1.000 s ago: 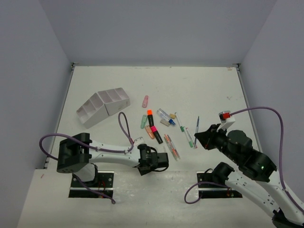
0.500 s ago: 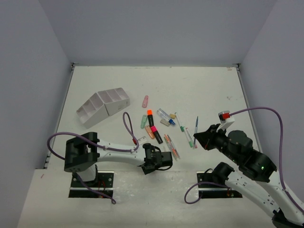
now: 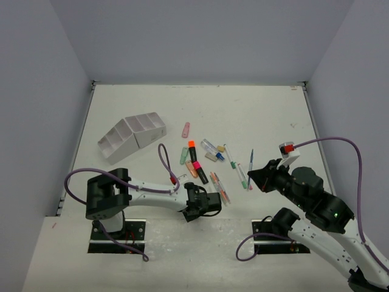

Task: Sort the stationery into containers
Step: Close the pen cap on the pen.

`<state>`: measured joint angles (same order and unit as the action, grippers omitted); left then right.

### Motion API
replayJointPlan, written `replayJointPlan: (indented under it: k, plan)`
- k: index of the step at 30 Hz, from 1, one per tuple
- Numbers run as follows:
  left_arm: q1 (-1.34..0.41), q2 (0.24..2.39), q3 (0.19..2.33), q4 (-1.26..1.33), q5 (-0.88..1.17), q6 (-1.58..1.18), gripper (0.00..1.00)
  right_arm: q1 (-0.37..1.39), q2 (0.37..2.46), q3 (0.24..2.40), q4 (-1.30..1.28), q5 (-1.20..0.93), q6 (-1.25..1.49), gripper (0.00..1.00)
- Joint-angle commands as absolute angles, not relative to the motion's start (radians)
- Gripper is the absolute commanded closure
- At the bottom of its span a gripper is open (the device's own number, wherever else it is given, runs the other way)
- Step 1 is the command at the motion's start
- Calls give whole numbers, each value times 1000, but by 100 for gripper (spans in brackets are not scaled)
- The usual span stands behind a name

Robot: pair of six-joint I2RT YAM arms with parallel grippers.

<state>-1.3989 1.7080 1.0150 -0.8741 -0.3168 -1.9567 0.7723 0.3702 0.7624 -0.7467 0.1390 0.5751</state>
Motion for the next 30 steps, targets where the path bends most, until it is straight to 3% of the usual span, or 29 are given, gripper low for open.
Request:
replayJointPlan:
  k: [1, 16, 17, 18, 20, 24, 27, 30]
  plan:
    - [-1382, 1719, 1005, -844, -335, -2149, 66, 775, 375, 758, -718, 133, 558, 100]
    - [-1345, 1741, 928, -780, -287, -2079, 84, 774, 383, 761, -723, 141, 561, 100]
    - [-1343, 1744, 918, -773, -281, -2073, 89, 773, 383, 761, -723, 141, 561, 100]
    - [-1342, 1743, 912, -770, -279, -2063, 100, 775, 383, 761, -723, 143, 561, 100]
    - [-1339, 1731, 907, -778, -306, -2040, 100, 775, 383, 761, -723, 146, 561, 100]
    - [-1339, 1620, 935, -835, -439, -1929, 100, 775, 382, 761, -718, 143, 557, 100]
    - [-1340, 1464, 1004, -905, -674, -1799, 100, 775, 371, 756, -690, 64, 536, 100]
    - [-1327, 1295, 1018, -724, -884, -1449, 100, 775, 354, 715, -612, -73, 523, 100]
